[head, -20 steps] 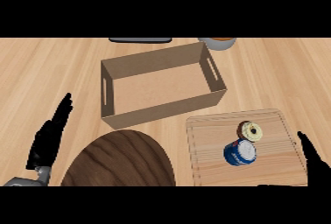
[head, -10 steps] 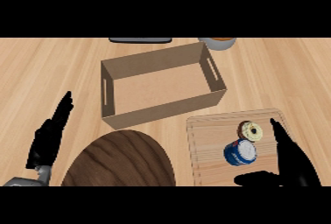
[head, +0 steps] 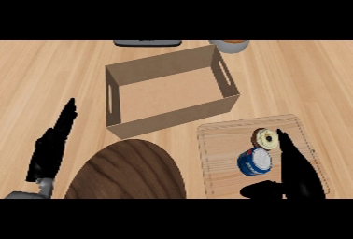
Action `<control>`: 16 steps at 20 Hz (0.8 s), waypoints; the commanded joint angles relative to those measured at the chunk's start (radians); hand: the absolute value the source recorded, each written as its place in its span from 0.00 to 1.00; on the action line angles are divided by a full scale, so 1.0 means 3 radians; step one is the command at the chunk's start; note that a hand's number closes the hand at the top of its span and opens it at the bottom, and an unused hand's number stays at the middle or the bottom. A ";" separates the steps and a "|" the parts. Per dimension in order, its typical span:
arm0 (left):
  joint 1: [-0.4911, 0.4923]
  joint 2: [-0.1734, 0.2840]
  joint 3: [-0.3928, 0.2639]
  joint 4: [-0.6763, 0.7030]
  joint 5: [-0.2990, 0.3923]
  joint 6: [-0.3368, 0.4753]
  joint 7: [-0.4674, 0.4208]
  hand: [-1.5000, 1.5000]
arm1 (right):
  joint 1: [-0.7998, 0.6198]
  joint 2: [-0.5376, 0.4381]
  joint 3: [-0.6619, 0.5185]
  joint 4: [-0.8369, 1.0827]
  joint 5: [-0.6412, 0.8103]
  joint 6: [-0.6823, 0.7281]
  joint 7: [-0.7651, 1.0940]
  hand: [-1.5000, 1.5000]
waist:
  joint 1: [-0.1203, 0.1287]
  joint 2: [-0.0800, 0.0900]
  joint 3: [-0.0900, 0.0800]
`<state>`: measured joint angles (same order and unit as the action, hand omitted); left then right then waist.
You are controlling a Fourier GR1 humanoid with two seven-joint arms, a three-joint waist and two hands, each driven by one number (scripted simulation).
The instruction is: Pick the can from the cutting board and place it in the cardboard box
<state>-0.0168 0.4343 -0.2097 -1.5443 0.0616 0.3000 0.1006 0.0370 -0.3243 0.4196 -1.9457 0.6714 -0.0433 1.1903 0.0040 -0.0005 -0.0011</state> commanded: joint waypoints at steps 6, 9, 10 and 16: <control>0.0054 -0.0150 0.0009 -0.0030 -0.0117 -0.0017 0.0005 0.50 | -0.0191 0.0409 -0.0026 0.0029 0.0294 0.0322 0.0685 0.00 | -0.0005 -0.0003 0.0001; 0.0173 -0.0200 -0.0023 -0.0148 -0.0217 0.0048 -0.0012 0.50 | 0.0100 0.0314 -0.0210 0.0192 0.0239 0.0182 0.0212 0.00 | -0.0005 -0.0005 0.0004; 0.0113 -0.0109 0.0096 -0.0046 -0.0150 -0.0068 -0.0063 0.50 | 0.0009 0.0511 -0.0011 0.0153 0.0443 0.0233 0.0491 0.00 | -0.0004 -0.0003 0.0002; 0.0160 -0.0163 0.0159 -0.0091 -0.0170 -0.0146 -0.0089 0.50 | -0.0308 0.0616 -0.0439 0.0481 0.0389 0.0422 0.0281 0.00 | 0.0007 0.0002 0.0003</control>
<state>0.0038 0.3947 -0.1701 -1.5577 0.0153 0.2672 0.0978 0.0121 -0.1652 0.3435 -1.8461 0.7882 0.0264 1.1433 0.0032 -0.0005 -0.0002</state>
